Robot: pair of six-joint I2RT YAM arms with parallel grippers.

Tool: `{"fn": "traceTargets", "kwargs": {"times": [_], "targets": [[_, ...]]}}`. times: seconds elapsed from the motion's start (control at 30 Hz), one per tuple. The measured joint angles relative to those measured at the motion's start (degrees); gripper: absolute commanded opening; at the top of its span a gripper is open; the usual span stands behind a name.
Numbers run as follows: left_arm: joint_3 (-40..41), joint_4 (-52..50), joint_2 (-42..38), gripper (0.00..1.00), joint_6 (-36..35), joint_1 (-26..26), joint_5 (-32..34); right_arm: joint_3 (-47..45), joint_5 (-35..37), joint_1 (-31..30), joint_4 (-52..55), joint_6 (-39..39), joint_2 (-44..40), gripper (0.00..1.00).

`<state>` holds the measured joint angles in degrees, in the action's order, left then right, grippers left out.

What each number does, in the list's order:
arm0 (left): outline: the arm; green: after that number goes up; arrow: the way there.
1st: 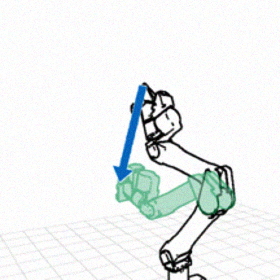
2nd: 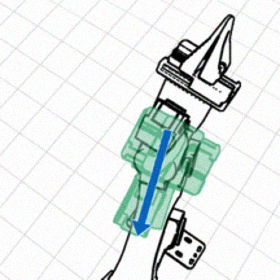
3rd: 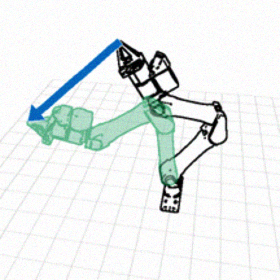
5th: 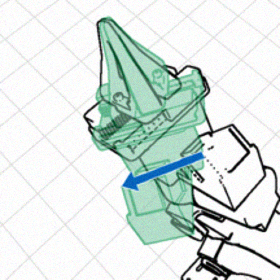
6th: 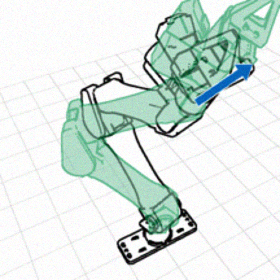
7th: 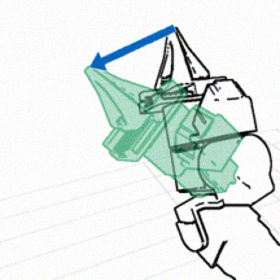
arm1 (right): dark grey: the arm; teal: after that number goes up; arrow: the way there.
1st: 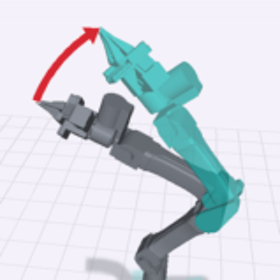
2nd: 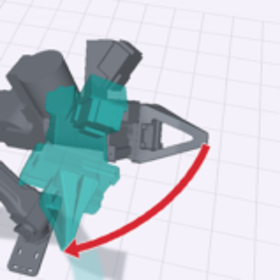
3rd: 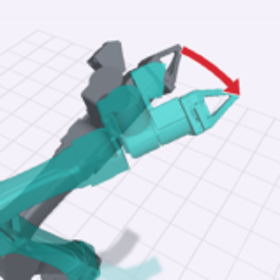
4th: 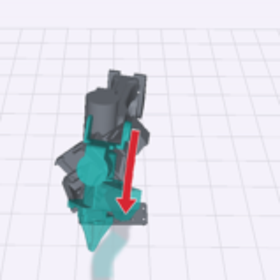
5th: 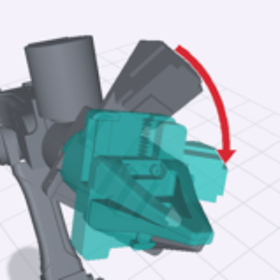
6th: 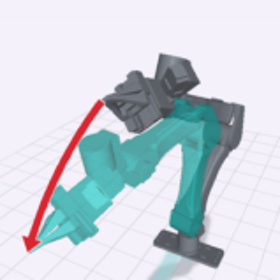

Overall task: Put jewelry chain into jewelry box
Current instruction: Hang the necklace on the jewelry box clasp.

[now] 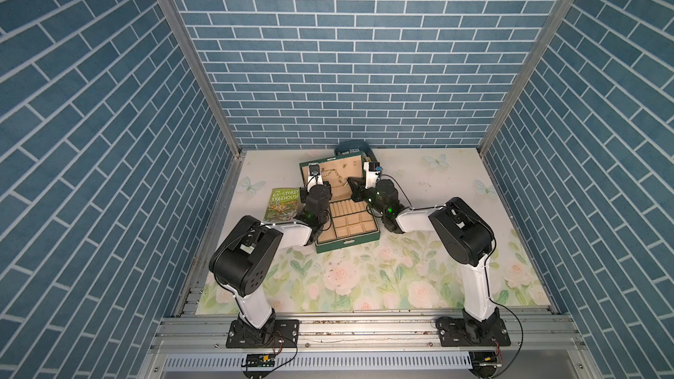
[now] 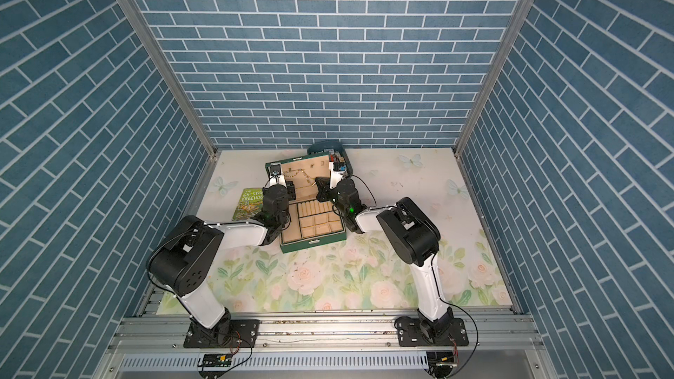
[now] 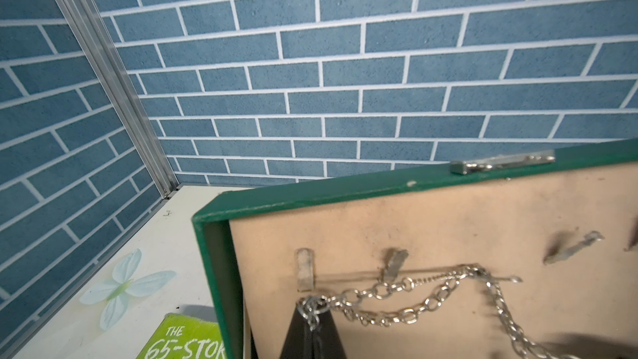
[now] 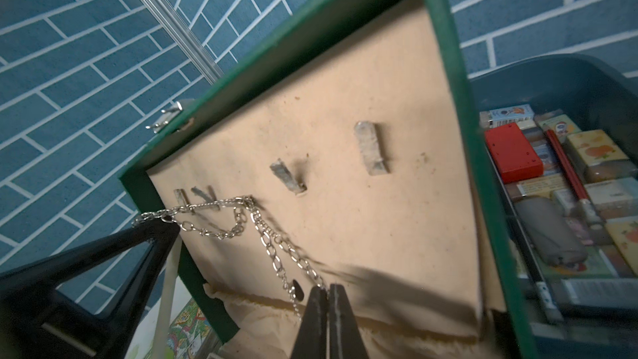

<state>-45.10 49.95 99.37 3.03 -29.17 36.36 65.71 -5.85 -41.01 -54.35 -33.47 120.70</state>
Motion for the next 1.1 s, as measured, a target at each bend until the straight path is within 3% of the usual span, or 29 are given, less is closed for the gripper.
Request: {"fn": "traceTargets", "kwargs": {"times": [0.27,0.47,0.9,1.03,1.1], "targets": [[0.0,-0.07,0.0,0.0,0.0,0.0,-0.04,0.0,-0.04,-0.11,0.02,-0.81,0.07,0.11],[0.0,-0.46,0.0,0.0,0.0,0.0,-0.2,0.0,-0.09,-0.13,0.57,-1.22,0.07,0.24],[-0.04,-2.73,-0.07,0.0,0.02,0.0,-0.61,-1.09,0.07,-0.13,1.01,-1.2,-0.44,0.33],[-0.31,-3.96,-0.17,0.27,0.15,0.0,-0.98,-2.27,0.5,-0.13,1.03,-1.05,-1.51,0.34],[-0.33,-4.5,-0.59,0.33,0.5,-0.02,-1.46,-2.71,0.94,-0.13,1.01,-1.01,-2.34,0.35]]}}
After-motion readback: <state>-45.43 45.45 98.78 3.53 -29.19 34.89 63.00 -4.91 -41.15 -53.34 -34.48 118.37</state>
